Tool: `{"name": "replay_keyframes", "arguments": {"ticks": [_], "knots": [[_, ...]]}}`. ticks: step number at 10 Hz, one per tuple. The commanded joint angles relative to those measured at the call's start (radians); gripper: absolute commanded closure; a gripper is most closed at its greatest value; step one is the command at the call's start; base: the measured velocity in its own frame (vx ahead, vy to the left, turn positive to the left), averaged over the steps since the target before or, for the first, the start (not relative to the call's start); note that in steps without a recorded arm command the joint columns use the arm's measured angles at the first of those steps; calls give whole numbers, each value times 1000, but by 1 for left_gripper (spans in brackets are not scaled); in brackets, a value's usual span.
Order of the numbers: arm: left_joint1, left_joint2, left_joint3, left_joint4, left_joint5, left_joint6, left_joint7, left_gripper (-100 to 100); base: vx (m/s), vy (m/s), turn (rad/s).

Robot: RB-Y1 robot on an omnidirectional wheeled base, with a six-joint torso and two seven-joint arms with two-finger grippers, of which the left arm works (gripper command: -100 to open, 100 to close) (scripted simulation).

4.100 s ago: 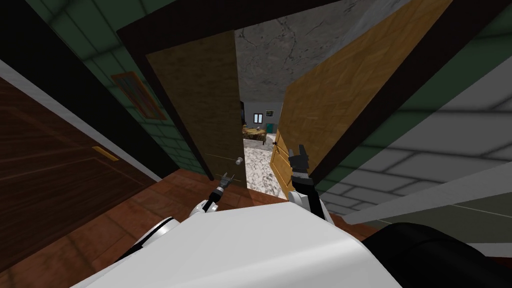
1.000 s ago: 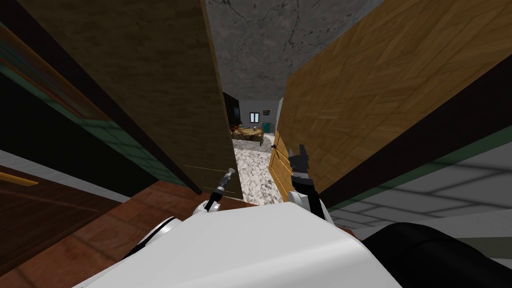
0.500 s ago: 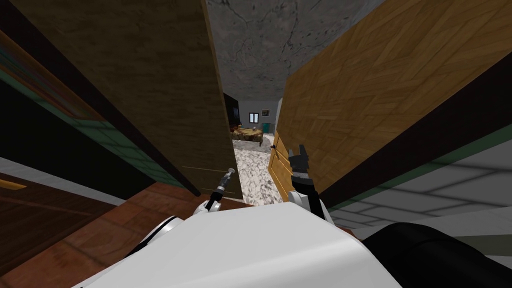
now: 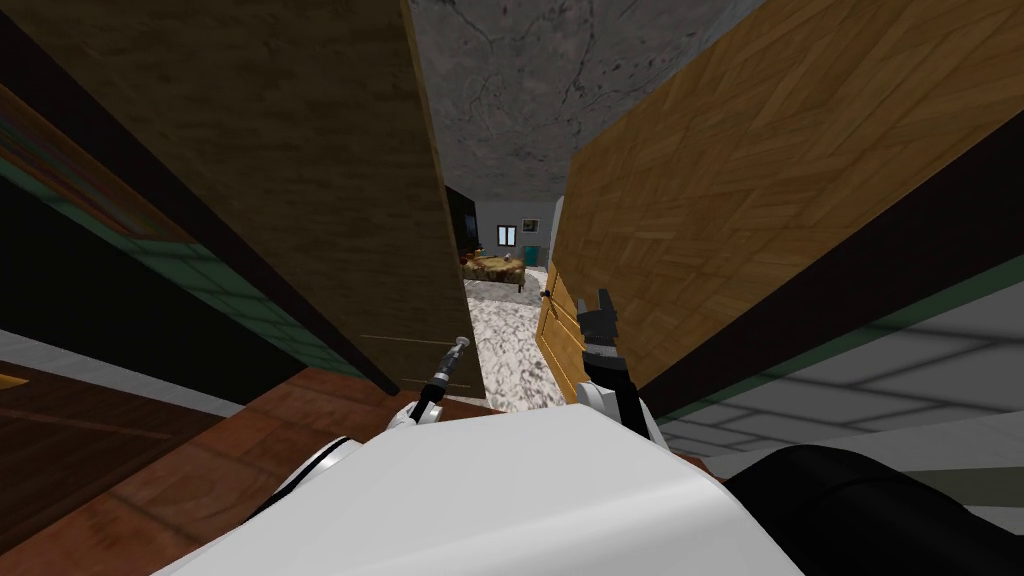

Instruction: Push the door open

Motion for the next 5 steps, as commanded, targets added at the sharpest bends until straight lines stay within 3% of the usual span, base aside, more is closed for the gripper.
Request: {"name": "replay_keyframes", "arguments": {"ticks": [1,3,5], "knots": [[2,2,13,-20,8,7,46,100,35,3,-30],[2,2,13,-20,8,7,46,100,21,-1,-8],[7,-5,32,-31,19,12,113,100,29,0,-35]]}}
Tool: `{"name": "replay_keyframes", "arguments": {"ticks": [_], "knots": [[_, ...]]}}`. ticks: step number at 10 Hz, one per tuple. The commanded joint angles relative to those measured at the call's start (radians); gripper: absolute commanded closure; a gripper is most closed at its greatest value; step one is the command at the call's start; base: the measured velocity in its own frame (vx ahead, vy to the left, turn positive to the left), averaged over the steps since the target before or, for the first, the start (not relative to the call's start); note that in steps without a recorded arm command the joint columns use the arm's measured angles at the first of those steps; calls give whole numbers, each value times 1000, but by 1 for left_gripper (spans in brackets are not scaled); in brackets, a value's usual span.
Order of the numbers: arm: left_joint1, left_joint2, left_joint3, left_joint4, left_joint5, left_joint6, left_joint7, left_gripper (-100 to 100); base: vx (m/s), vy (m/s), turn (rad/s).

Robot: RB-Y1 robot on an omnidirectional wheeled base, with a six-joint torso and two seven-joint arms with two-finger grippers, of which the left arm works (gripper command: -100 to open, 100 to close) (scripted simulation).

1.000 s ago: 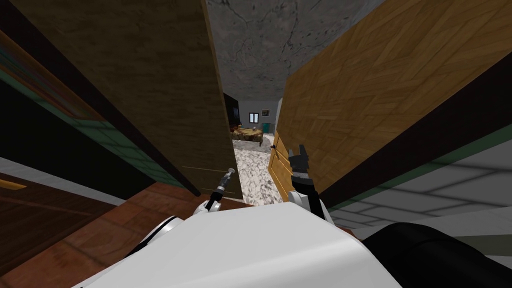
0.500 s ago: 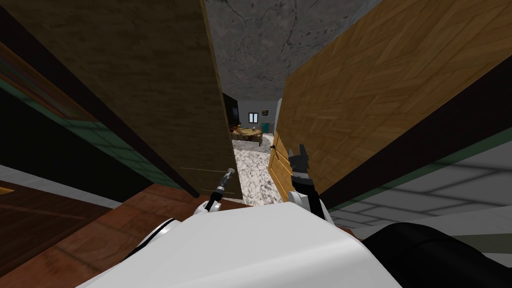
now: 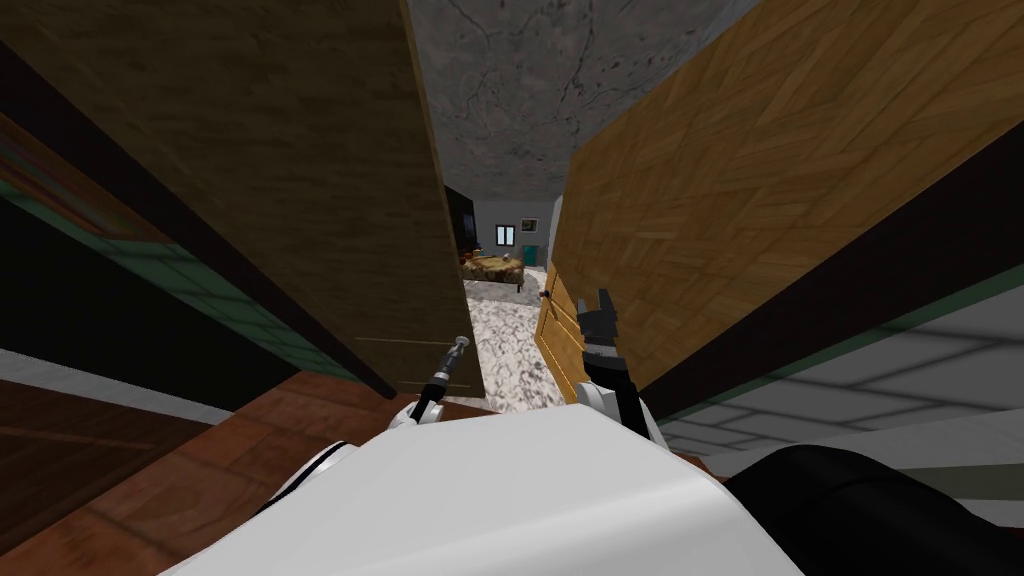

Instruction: Push the door open

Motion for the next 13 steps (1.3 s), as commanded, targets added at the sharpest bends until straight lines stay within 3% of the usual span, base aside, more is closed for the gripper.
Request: {"name": "replay_keyframes", "arguments": {"ticks": [1,2,4,6,8,12,13], "knots": [[-9,1,9,8,5,-9,36,100,41,4,-21],[-6,-3,19,2,11,-6,72,100,40,0,-35],[-6,-3,19,2,11,-6,75,100,25,-2,-9],[-1,-10,38,-8,23,-1,143,100,36,1,-36],[-1,-10,38,-8,23,-1,155,100,29,2,-13],[8,-22,70,-26,41,7,272,100,41,1,-33],[8,-22,70,-26,41,7,278,100,34,2,-13]]}}
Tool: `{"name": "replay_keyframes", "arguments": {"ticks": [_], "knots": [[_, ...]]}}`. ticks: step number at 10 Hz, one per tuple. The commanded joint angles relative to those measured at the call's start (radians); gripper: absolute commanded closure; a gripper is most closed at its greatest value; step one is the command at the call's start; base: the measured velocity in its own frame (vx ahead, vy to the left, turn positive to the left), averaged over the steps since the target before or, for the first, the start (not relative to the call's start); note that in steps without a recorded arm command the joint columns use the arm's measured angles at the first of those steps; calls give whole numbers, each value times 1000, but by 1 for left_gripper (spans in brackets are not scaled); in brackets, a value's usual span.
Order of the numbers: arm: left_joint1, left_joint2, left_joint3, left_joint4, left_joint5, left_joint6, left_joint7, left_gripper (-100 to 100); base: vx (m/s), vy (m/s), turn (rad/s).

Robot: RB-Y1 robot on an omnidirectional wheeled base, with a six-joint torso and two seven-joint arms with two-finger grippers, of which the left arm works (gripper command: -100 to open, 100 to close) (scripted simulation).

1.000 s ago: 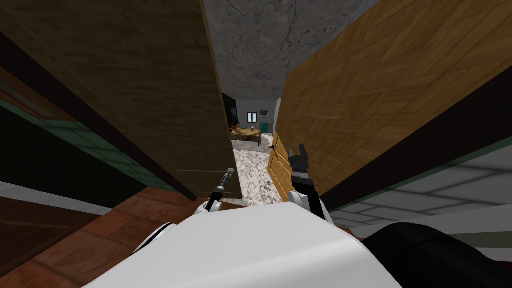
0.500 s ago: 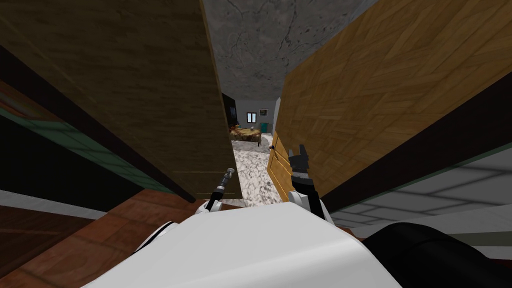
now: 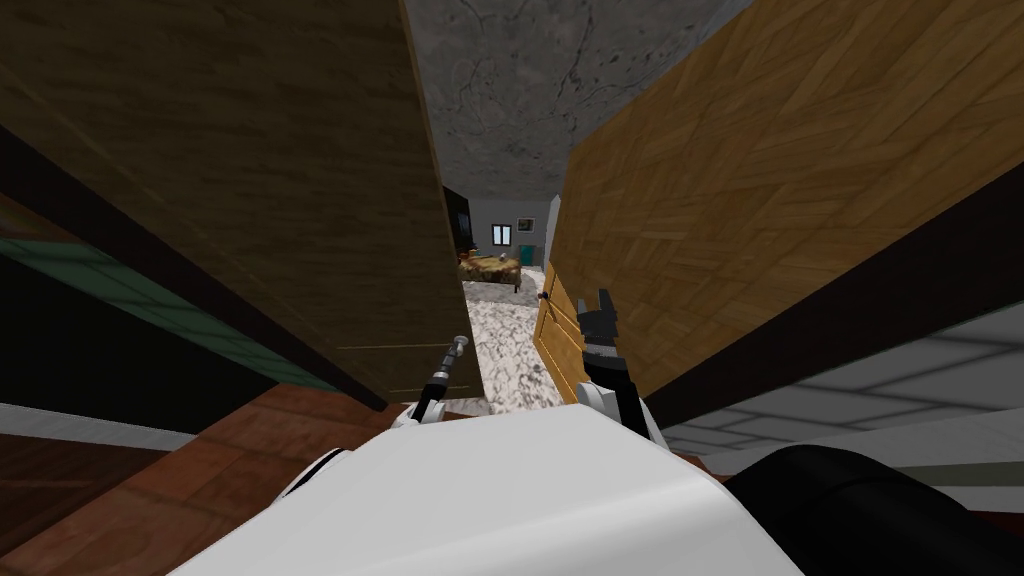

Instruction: Push the door open

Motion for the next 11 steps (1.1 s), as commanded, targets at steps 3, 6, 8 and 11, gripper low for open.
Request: {"name": "replay_keyframes", "arguments": {"ticks": [3,6,8,11], "knots": [[-5,-6,26,-1,15,-6,94,100,37,1,-30],[2,-15,48,-13,28,0,169,100,49,5,-36],[5,-19,59,-20,35,3,216,100,40,-1,-27],[11,-29,82,-32,49,9,287,100,43,7,-36]]}}
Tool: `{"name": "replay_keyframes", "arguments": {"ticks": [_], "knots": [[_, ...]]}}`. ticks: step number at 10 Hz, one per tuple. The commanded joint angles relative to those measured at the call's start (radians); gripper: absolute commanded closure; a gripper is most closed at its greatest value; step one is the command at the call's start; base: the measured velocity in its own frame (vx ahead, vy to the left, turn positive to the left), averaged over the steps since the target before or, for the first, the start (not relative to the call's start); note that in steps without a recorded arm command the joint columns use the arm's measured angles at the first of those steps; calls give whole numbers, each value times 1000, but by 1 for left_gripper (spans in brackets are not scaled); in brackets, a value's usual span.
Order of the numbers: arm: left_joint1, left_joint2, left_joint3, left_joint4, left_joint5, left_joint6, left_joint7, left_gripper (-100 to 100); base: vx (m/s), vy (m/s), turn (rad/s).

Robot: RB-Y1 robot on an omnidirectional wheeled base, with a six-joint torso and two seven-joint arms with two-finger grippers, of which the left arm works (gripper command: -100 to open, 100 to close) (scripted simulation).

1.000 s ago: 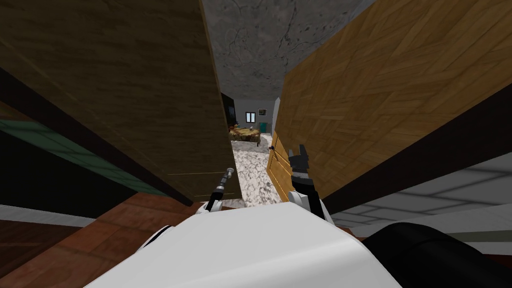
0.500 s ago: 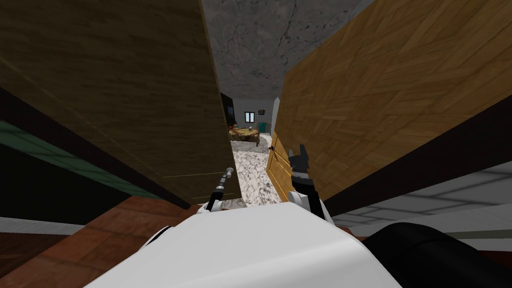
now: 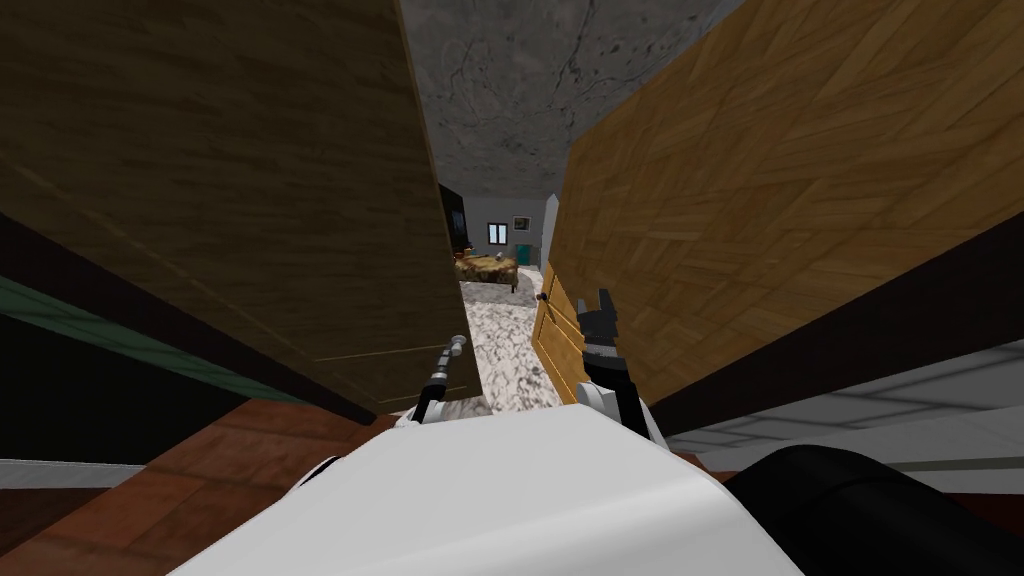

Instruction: Push the door open

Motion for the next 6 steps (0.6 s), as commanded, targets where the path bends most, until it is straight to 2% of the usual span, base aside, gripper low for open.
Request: {"name": "replay_keyframes", "arguments": {"ticks": [1,3,4,6], "knots": [[-8,-2,9,-7,5,-5,39,100,44,6,-21],[-2,-12,32,-19,18,1,103,100,55,2,-48],[-2,-12,32,-19,18,1,122,100,47,9,-20],[-2,-12,32,-19,18,1,122,100,13,-2,1]]}}
